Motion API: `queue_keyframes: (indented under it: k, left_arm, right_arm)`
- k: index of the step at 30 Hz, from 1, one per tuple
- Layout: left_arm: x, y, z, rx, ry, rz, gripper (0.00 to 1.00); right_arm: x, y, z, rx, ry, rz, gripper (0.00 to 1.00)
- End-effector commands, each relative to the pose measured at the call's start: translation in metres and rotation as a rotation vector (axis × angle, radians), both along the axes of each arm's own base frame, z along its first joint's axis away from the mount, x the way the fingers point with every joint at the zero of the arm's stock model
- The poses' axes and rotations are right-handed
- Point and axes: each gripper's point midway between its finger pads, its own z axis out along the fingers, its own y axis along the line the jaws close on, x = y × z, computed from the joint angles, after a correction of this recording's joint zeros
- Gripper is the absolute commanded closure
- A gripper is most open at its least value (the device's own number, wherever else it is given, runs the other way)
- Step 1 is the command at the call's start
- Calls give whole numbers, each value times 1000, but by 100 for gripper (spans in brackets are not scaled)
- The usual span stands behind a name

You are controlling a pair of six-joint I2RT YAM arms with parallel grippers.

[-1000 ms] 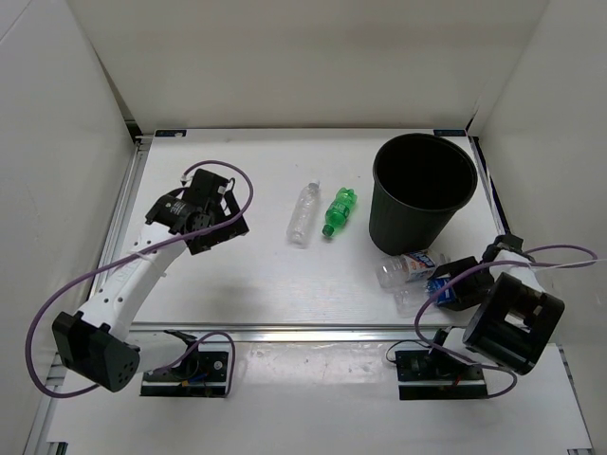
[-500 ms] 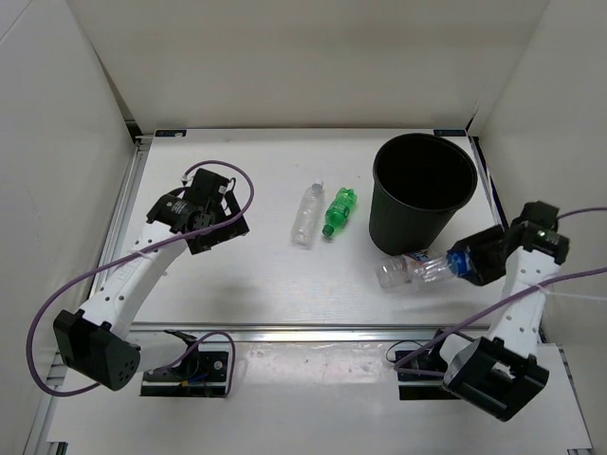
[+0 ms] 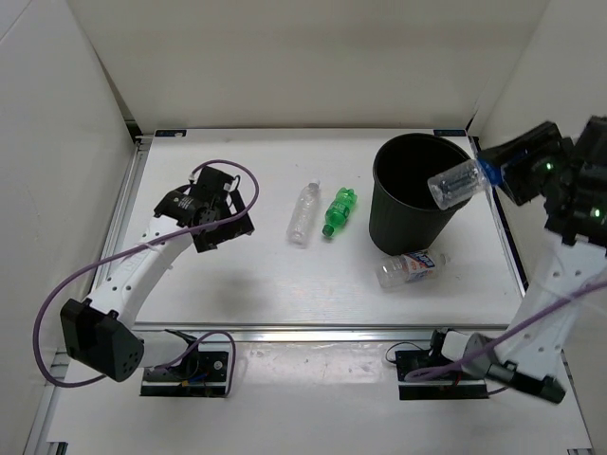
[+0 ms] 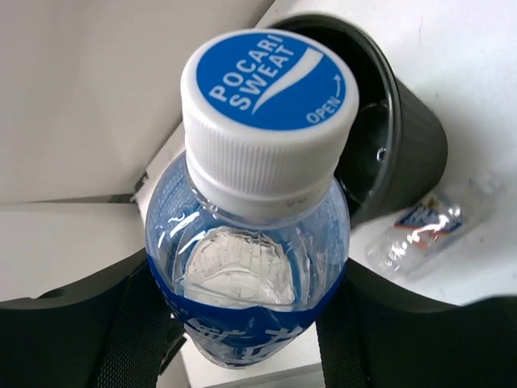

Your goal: Put the plastic bottles in the bin

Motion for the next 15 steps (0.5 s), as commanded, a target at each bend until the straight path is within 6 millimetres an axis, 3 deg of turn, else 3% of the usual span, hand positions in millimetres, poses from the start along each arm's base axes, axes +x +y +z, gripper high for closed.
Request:
queue_keyframes:
  k: [1, 3, 4, 5, 7, 8, 11, 12, 14, 15]
  left_arm:
    - [7, -15, 8, -58, -18, -55, 0]
    - [10, -21, 10, -83, -21, -68, 0]
    - [12, -26, 12, -94, -17, -86, 0]
    - [17, -28, 19, -103, -39, -87, 0]
    - [18, -31, 19, -112, -34, -93, 0]
    - [18, -31, 19, -107, -35, -102, 0]
    - [20, -35, 24, -125, -50, -123, 0]
    - [20, -35, 24, -125, -50, -123, 0]
    - [24, -42, 31, -154, -71, -152, 0]
    - [29, -47, 36, -169, -88, -159, 0]
  right_arm:
    - [75, -14, -5, -90, 5, 17, 58]
    - [91, -14, -20, -138, 52, 13, 52]
    - [100, -3, -30, -153, 81, 36, 47]
    - [100, -2, -31, -180, 84, 37, 31]
    - [105, 3, -38, -188, 99, 47, 13]
    - [105, 6, -38, -188, 98, 56, 0]
    - [85, 0, -35, -177, 99, 11, 0]
    - [79, -12, -46, -146, 127, -24, 0]
    - [59, -20, -43, -111, 109, -57, 0]
    - [51, -35, -45, -84, 111, -110, 0]
